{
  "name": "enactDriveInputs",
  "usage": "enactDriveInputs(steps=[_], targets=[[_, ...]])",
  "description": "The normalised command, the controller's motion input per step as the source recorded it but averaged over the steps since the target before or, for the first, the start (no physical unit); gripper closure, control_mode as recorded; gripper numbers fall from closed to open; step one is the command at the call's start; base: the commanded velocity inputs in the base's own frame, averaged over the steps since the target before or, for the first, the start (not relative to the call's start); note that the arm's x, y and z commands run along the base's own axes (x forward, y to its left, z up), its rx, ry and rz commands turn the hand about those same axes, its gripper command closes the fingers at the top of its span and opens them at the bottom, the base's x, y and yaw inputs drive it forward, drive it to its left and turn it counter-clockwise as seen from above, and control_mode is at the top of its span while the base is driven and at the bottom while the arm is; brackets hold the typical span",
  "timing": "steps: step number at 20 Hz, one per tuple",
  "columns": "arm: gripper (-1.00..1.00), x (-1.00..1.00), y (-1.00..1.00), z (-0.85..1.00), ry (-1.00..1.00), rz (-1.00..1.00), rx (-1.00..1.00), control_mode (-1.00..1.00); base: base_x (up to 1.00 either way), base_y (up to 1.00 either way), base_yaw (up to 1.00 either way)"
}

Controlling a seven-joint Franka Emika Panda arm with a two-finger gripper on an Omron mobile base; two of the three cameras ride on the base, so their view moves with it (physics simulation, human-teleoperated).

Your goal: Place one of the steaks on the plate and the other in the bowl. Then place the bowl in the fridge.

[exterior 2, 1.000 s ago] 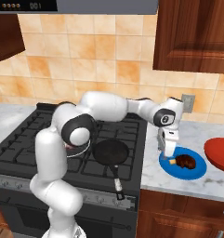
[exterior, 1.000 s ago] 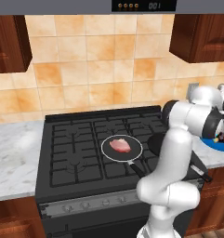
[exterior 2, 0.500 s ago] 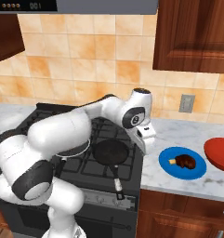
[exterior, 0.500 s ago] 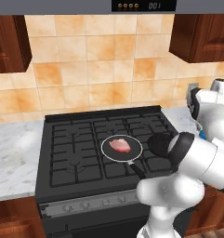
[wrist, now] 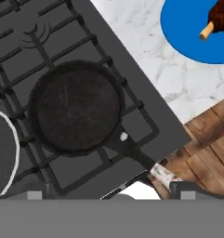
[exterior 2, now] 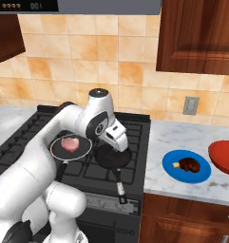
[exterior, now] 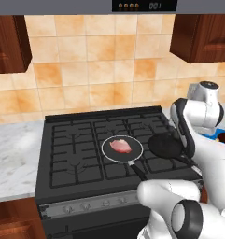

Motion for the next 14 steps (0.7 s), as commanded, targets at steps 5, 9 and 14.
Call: enactDriveInputs(steps=[5,9,14], targets=[[-1.0,0.03,0.52,0.51,0.24,0.43,-0.01,-1.0,0.0,0.0,0.0],[-1.0,0.24,0.65,-0.05,0.18,0.54,0.0,-1.0,0.0,0.0,0.0],[-1.0,0.37,0.87,-0.12,-0.04,0.1,-0.01,-1.0,0.0,0.0,0.0]])
